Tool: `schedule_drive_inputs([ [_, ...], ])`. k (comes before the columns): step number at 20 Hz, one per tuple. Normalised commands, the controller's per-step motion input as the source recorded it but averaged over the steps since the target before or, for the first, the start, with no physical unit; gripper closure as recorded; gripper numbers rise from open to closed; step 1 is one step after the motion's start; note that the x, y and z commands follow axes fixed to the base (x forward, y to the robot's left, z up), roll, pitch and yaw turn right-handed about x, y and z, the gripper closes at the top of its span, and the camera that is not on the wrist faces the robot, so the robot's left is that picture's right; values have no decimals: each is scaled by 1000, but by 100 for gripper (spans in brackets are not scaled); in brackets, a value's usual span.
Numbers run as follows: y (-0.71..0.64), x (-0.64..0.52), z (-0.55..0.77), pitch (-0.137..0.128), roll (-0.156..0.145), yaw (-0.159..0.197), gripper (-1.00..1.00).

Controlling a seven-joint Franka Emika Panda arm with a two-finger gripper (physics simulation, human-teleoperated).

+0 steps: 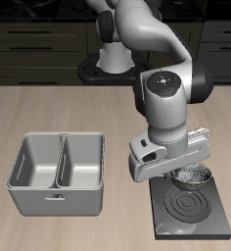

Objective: Place the black bowl on the flat stove and turn on the flat stove

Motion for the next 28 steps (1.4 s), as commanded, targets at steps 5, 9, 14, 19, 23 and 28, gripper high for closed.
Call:
schedule_drive_inputs([
  [5,-68,31,-161,17,1,21,100],
  [9,-41,26,-151,16,18,24,100],
  [14,4,36,-123,9,45,54,100],
  [19,89,60,-42,-9,76,53,100],
  [23,56,56,-67,0,26,12,100],
  [28,22,31,-85,1,-25,11,100],
])
